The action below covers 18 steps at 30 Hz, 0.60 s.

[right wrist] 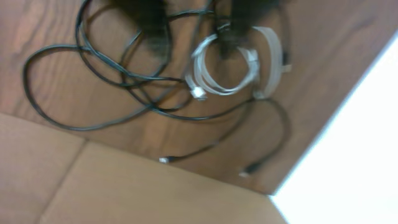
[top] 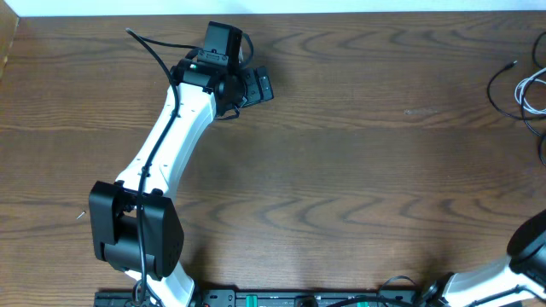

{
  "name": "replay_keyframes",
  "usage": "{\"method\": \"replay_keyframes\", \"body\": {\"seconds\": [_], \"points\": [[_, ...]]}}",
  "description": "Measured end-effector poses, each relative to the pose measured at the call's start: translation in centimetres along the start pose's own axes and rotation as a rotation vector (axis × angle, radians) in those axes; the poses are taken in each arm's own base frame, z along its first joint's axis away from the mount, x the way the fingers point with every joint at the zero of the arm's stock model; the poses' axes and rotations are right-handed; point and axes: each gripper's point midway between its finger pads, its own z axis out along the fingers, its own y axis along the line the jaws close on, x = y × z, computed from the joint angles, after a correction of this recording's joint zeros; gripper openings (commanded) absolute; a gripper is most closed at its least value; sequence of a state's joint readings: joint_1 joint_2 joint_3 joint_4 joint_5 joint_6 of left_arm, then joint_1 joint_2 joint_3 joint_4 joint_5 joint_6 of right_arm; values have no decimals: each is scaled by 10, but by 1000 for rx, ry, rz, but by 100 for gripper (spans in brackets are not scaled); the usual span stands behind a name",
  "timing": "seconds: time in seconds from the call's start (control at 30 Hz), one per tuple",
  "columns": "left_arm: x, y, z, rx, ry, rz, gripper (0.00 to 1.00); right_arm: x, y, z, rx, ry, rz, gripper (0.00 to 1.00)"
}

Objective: Untangle cables

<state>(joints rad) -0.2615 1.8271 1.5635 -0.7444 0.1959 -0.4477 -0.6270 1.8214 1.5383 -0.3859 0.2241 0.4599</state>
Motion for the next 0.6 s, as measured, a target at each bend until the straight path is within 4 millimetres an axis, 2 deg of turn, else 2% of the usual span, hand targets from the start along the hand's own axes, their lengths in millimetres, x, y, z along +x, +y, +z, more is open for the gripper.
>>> {"method": "replay_keyframes", "body": {"seconds": [0.13,0.2,0.27,0.43,0.6], "points": [[0,0,0,0,0,0,95,33,-27,35,92,96,-14,99],[0,0,0,0,0,0,95,50,-35,44,117,147,-28,99],[0,0,0,0,0,0,95,56,-35,44,112,165,-31,99],[0,0,0,0,0,0,95,48,-22,32,44,162,-24,99],[0,0,0,0,0,0,95,20,8,-14,-102,117,-48,99]]}}
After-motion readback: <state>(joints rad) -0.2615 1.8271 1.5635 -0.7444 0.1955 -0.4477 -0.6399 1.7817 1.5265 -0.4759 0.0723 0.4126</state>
